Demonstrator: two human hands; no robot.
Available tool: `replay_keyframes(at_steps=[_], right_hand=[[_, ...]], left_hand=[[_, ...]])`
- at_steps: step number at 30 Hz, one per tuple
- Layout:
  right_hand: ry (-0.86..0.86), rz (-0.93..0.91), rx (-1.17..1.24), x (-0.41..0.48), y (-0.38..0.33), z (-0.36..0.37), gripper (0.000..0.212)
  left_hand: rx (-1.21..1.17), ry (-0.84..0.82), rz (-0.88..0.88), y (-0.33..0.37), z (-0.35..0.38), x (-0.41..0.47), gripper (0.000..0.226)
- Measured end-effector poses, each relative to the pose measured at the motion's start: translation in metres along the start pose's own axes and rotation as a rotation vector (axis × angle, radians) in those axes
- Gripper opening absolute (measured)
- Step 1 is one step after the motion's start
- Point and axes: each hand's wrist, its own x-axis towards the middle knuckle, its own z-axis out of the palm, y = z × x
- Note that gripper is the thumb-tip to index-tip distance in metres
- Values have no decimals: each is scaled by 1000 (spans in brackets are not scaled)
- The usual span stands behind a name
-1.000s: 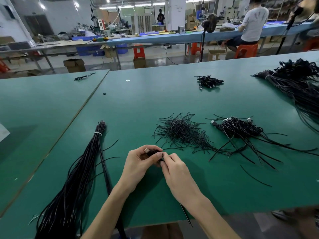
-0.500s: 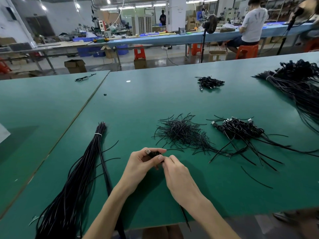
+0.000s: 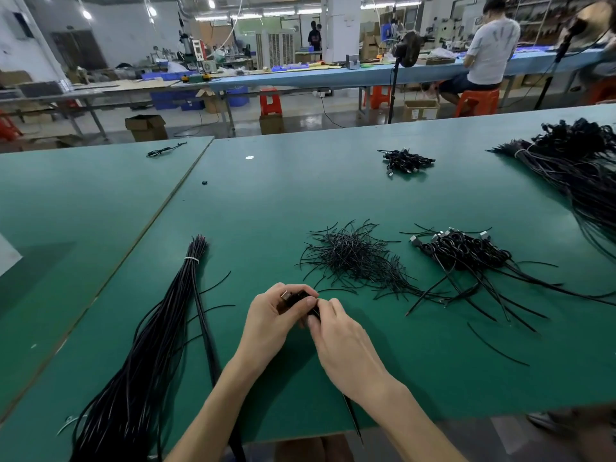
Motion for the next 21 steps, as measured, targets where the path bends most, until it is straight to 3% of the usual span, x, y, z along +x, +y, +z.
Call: replay_keyframes(at_steps=[7, 13, 21], right_hand=[[109, -32, -114, -1, -2, 3, 32], [269, -20, -319, -5, -12, 1, 14], [178, 2, -276, -5, -6, -3, 21]], left_hand=[[11, 34, 5, -1, 0, 2, 11], [0, 21, -2, -2, 0, 1, 11], [41, -11, 14, -5, 2, 1, 12]])
